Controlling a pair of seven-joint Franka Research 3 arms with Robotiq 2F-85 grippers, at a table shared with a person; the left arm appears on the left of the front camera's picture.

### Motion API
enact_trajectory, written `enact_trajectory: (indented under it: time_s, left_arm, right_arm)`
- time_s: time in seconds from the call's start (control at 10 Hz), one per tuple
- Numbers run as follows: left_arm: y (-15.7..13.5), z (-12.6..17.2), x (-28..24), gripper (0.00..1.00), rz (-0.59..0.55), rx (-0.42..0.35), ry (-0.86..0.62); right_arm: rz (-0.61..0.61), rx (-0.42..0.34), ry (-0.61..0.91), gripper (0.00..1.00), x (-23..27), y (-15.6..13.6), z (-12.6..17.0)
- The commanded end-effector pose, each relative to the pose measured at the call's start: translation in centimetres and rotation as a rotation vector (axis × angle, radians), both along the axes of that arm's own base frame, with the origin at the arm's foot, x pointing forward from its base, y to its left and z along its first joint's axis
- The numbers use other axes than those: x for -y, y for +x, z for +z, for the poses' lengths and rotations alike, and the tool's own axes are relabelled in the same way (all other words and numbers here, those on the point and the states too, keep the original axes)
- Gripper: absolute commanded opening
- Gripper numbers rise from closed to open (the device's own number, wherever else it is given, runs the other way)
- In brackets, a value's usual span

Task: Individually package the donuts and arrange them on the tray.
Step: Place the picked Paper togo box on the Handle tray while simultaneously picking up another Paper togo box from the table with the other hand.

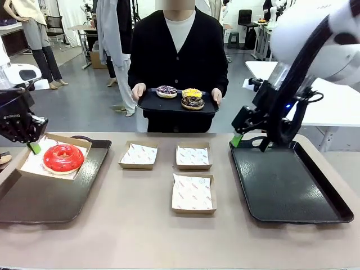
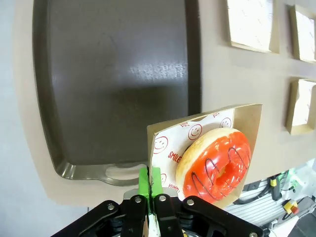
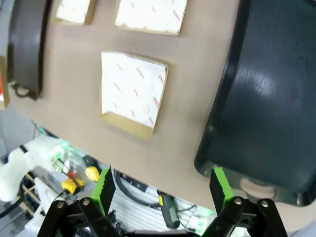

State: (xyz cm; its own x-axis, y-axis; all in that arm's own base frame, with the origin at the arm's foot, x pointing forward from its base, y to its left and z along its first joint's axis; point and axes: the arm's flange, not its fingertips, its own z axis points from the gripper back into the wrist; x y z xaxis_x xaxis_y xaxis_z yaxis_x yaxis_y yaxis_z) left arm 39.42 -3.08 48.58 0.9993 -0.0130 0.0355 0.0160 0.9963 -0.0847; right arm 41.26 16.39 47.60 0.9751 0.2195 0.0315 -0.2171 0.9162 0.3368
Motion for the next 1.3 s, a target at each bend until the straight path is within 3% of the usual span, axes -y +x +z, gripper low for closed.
enact_trajectory:
  time_s: [0.0,0.1,0.2,1.0,1.2]
  left_arm:
    - [0.9,-1.9,-0.7,0.01,-0.009,-0.004,0.066]
    - [1.3,-2.6,-1.0,0.01,0.01,-0.008,0.08]
    - [0.3,-0.9,-0.4,0.01,-0.003,-0.008,0.027]
    - [0.3,-0.9,-0.4,0.01,-0.003,-0.008,0.027]
    - [0.8,-2.0,-1.2,0.01,-0.014,0.005,0.043]
  right_arm:
    - [-0.057,0.014,-0.022,1.0,-1.2,1.6,-2.4]
    - [-0.06,0.01,0.005,1.0,-1.3,1.9,-3.4]
    - [-0.017,0.007,-0.002,1.0,-0.7,0.8,-1.3]
    - [-0.022,0.015,0.007,1.0,-0.8,1.0,-1.2]
    - [-0.036,-0.013,-0.131,1.0,-2.8,0.6,-2.4]
